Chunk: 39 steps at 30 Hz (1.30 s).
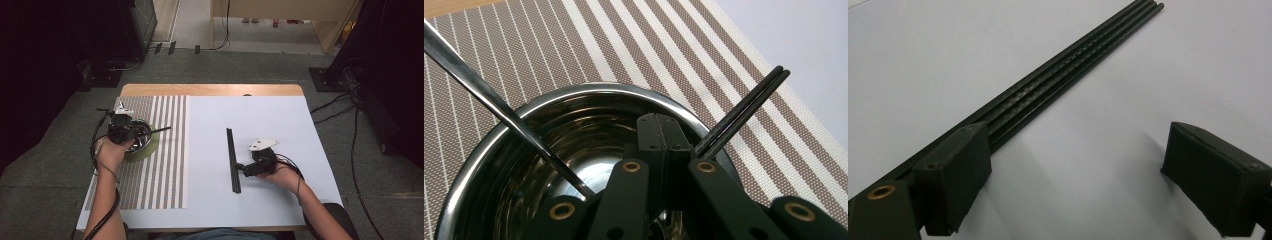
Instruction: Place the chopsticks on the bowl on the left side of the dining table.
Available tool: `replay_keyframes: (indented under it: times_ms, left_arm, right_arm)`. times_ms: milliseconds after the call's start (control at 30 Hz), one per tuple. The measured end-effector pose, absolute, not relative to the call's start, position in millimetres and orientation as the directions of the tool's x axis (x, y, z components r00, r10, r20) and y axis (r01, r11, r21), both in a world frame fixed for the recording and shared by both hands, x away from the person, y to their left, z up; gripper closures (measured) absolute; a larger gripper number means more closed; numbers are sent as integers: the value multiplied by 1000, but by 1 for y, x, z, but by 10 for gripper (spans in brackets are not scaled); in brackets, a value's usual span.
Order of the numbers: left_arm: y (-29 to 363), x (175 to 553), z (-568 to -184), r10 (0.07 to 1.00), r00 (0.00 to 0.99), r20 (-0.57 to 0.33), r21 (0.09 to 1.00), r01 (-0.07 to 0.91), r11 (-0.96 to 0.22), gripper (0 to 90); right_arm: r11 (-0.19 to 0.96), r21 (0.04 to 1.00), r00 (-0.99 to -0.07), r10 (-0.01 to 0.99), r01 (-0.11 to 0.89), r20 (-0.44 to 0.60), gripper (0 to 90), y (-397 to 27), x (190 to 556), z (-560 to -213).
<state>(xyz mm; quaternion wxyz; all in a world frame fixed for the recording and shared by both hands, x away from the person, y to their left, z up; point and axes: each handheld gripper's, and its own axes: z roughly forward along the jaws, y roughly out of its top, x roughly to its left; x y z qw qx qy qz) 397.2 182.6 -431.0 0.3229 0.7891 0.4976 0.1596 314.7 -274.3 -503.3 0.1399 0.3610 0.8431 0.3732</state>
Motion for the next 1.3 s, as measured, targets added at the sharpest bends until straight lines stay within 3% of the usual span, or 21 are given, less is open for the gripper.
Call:
replay_keyframes:
  times_ms: [767, 1300]
  left_arm:
    - [203, 361, -420, 918, 392, -66, 665, 703, -253, 900]
    - [211, 361, -428, 926, 372, -61, 634, 731, -252, 900]
  right_arm:
    - [460, 730, -700, 713, 504, 34, 114, -274, 315, -503]
    - [460, 731, -700, 713, 504, 34, 114, -274, 315, -503]
